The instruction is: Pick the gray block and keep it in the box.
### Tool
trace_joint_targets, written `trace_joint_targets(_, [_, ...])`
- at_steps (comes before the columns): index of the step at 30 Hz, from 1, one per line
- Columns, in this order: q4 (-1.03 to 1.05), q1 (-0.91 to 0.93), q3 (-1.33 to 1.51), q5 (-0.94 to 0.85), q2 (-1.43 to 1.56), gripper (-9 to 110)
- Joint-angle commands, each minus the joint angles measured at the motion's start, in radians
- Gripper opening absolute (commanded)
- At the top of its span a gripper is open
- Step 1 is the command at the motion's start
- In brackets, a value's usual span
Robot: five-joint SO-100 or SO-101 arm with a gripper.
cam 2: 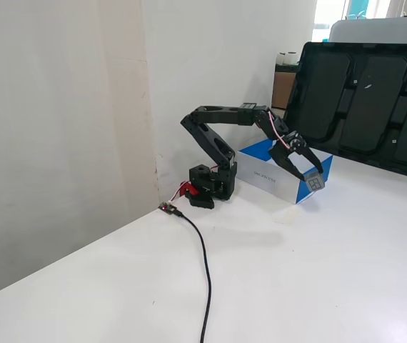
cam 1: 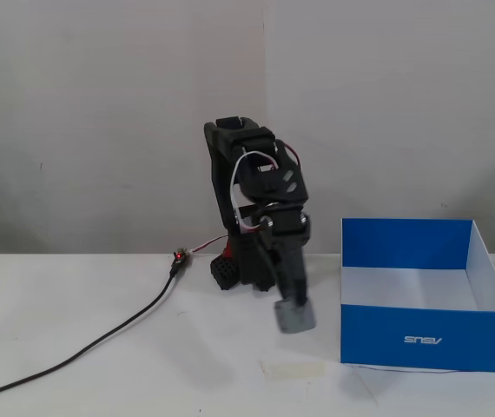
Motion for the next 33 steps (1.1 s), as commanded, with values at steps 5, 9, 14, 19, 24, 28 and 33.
trace_joint_targets(5, [0.014,-0.175,-0.112,-0.023,0.061,2])
trace_joint_targets(9, [0.018,-0.255,-0.117,-0.021,0.071,2])
trace_joint_targets(14, [0.02,-0.347,-0.124,-0.018,0.084,2])
trace_joint_targets(19, [0.021,-0.436,-0.133,-0.015,0.104,2])
trace_joint_targets(24, [0.035,-0.543,-0.138,-0.012,0.109,2])
trace_joint_targets(28, [0.055,-0.637,-0.138,-0.009,0.11,2])
trace_joint_targets(33, [0.069,-0.741,-0.127,-0.006,0.121,2])
